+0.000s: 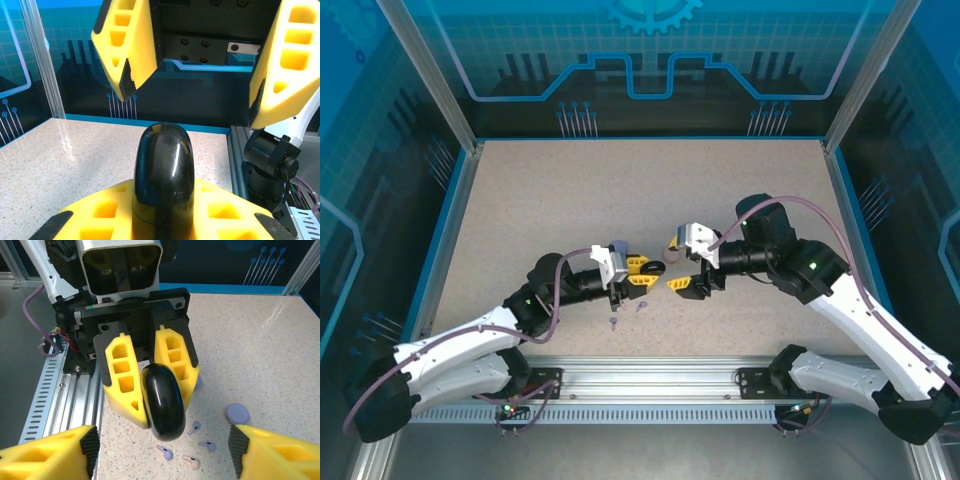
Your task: Insert wireless bluetooth earbuds into charging case
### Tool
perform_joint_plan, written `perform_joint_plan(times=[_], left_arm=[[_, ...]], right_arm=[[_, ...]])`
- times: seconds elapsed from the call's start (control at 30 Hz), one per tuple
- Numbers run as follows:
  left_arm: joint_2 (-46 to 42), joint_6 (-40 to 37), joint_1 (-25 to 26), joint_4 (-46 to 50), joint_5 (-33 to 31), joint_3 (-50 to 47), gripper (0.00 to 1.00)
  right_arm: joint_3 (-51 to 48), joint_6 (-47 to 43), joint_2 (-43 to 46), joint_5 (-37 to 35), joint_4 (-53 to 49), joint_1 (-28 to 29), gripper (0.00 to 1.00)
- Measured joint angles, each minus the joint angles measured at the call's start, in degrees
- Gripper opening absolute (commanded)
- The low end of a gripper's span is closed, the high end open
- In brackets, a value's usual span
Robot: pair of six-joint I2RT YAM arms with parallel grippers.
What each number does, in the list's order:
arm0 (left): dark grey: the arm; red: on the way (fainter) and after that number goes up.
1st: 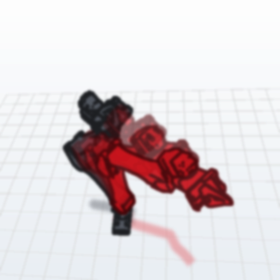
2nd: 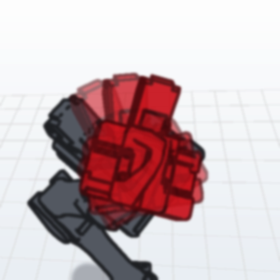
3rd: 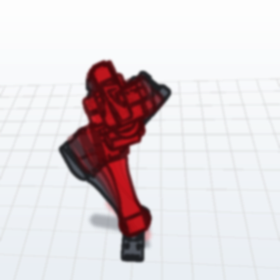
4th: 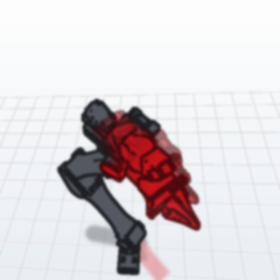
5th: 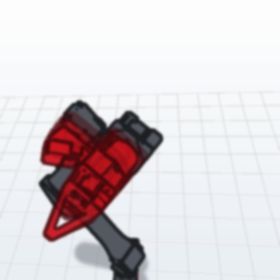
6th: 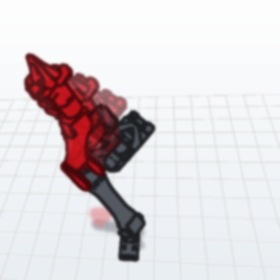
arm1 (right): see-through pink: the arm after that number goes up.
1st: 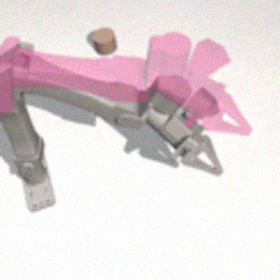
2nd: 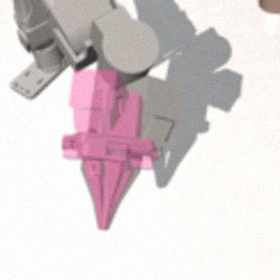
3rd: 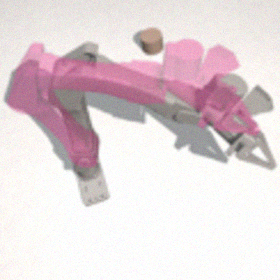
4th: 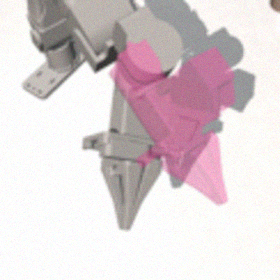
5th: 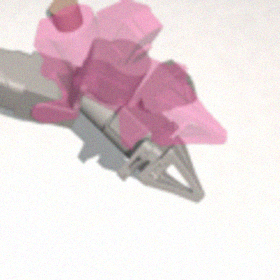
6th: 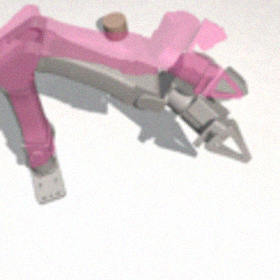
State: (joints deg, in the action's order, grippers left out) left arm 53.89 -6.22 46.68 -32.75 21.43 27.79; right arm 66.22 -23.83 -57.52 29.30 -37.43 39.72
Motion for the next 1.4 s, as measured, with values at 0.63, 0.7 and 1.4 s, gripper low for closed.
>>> perform_joint_plan(times=[0.63, 0.7, 1.4], left_arm=[[0.0, -1.3, 0.0, 0.5, 0.0, 0.0, 0.0], [0.0, -1.3, 0.0, 0.5, 0.0, 0.0, 0.0], [-1.1, -1.6, -0.1, 1.7, -3.7, -2.1, 0.74]], right_arm=[[0.1, -1.1, -4.9, 2.8, 1.5, 1.2, 0.37], [0.1, -1.0, -5.2, 2.9, 1.7, 1.3, 0.36], [-1.3, 1.2, -3.4, -2.8, -0.3, -5.3, 0.21]])
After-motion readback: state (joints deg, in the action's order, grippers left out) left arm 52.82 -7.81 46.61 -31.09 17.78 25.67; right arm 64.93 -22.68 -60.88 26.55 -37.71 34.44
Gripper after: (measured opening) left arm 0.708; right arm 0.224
